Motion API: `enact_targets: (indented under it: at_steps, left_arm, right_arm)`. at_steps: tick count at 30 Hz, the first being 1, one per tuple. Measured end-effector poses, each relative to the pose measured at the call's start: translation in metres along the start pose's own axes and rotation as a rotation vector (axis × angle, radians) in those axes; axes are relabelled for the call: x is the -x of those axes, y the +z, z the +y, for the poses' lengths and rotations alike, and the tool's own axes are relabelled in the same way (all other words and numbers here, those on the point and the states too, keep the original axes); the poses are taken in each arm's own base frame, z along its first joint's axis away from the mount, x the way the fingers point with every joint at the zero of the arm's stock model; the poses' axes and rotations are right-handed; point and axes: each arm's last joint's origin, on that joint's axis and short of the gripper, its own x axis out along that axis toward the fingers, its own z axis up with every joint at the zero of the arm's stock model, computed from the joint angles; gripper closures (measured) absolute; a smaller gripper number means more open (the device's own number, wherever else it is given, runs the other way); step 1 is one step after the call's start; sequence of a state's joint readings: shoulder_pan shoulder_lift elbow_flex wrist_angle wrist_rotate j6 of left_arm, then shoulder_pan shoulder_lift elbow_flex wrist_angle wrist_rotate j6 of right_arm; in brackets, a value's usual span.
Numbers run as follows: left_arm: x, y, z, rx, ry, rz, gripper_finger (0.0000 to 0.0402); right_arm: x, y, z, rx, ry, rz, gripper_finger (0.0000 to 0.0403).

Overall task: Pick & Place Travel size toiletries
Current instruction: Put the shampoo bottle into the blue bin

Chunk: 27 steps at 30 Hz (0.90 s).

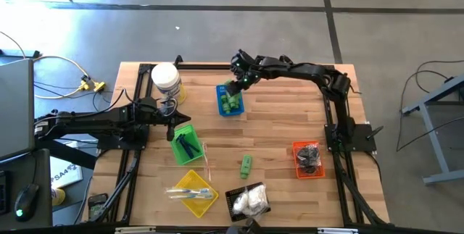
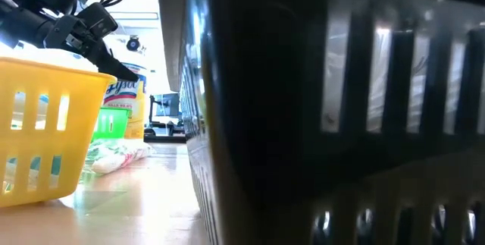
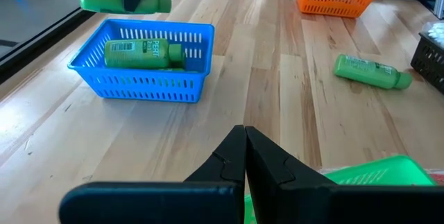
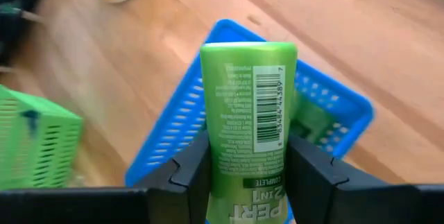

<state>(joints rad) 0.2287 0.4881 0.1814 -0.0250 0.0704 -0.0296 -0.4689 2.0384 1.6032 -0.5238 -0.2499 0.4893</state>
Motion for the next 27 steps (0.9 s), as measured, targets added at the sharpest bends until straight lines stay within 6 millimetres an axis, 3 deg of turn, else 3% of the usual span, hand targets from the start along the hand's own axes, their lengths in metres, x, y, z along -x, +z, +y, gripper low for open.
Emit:
enact_targets:
  at_steps: [7,17,21,27]
  left_arm:
    - [0.0,0.0,0.0,-0.007,0.0,0.0,0.0402]
    - [0.0,0.0,0.0,-0.007,0.0,0.0,0.0402]
    - [0.0,0.0,0.0,-0.007,0.0,0.001,0.0402]
    - [0.0,-0.001,0.0,-0.016,0.0,0.006,0.0402]
  right_arm:
    - [-0.002,-0.005,0.004,0.027,-0.039,0.011,0.0264]
    - [-0.035,-0.017,0.01,0.017,-0.027,0.047,0.0264]
    - [-0.036,-0.016,0.012,0.036,0.001,0.037,0.0262]
    - [-0.035,-0.016,0.012,0.057,0.012,0.04,0.0215]
